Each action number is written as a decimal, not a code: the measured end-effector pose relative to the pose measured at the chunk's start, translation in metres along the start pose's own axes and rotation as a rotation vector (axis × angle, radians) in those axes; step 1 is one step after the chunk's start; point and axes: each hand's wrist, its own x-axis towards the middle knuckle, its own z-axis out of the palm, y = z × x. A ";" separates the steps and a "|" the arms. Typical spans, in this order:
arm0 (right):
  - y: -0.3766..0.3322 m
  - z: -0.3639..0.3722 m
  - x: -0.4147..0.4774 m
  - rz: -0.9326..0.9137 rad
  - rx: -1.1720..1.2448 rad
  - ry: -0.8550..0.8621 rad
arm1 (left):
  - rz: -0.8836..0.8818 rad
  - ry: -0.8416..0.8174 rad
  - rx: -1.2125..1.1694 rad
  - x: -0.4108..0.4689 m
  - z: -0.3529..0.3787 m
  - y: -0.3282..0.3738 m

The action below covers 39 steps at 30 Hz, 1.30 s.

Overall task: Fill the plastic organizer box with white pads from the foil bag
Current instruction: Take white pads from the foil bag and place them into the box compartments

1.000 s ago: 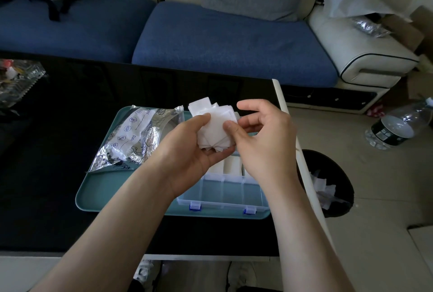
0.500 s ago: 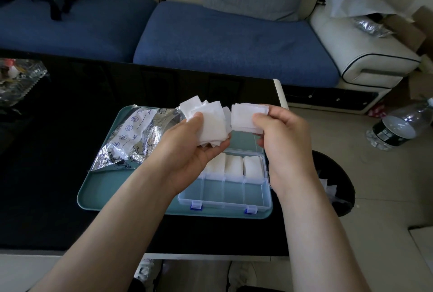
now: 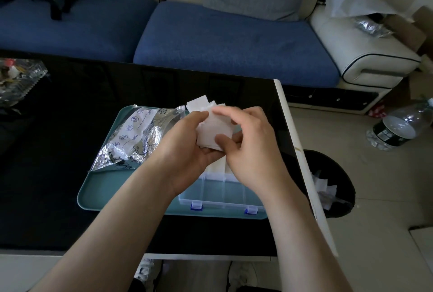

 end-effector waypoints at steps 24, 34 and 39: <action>-0.003 -0.011 0.005 0.435 0.636 0.096 | 0.636 0.218 1.104 0.001 -0.015 -0.002; -0.011 -0.009 0.004 0.433 0.685 0.112 | 0.425 0.077 0.832 0.003 -0.010 -0.004; -0.009 -0.010 0.003 0.472 0.664 0.128 | 0.389 0.094 0.705 0.003 -0.012 -0.001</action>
